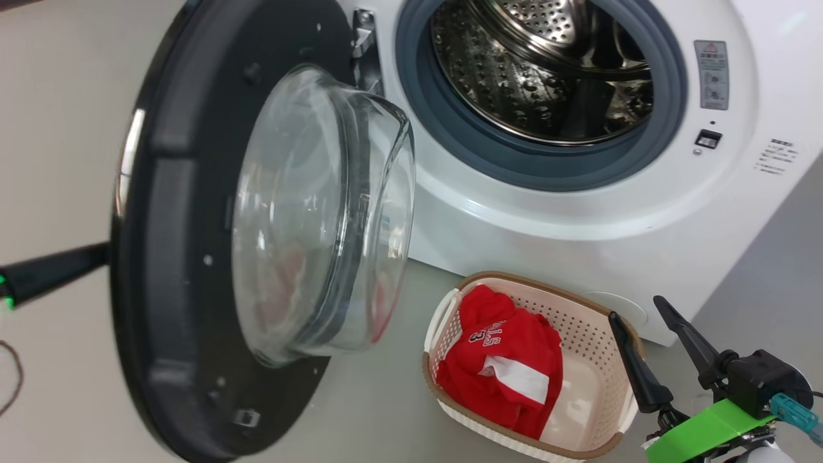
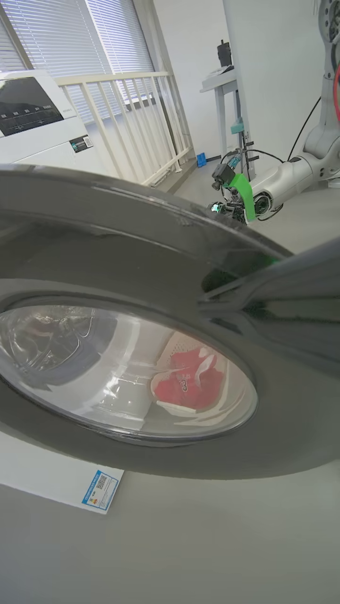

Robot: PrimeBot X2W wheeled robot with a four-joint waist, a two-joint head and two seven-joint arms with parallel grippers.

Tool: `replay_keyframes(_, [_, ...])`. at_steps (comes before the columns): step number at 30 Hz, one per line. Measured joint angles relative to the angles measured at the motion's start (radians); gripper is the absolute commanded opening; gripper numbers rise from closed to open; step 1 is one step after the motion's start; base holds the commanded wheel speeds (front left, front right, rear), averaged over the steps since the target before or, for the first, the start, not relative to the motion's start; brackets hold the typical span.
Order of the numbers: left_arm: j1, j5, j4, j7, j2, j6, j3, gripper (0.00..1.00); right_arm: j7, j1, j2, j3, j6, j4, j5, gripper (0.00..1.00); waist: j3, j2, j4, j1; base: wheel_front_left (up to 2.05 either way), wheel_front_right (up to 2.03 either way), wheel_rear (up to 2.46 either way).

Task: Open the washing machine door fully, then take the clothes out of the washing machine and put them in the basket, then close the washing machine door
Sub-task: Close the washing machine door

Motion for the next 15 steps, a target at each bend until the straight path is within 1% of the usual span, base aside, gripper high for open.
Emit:
replay_keyframes(4, [0.004, -0.007, -0.060, 0.011, -0.024, 0.000, -0.044, 0.00, 0.000, 0.000, 0.003, -0.001, 0.000, 0.000, 0.000, 1.00, -0.002, 0.0000, -0.025, 0.0000, 0.00, 0.00, 0.00])
replay_keyframes(10, [0.004, -0.008, -0.127, 0.009, -0.074, 0.000, -0.111, 0.00, 0.000, 0.000, 0.016, -0.003, 0.000, -0.001, 0.000, 1.00, -0.002, 0.0000, -0.070, 0.0000, 0.00, 0.00, 0.00])
replay_keyframes(15, [0.004, -0.007, -0.172, -0.019, -0.100, 0.000, -0.151, 0.00, 0.000, 0.000, 0.017, -0.009, 0.000, -0.003, -0.006, 1.00, 0.000, 0.0000, -0.115, 0.0000, 0.00, 0.00, 0.00])
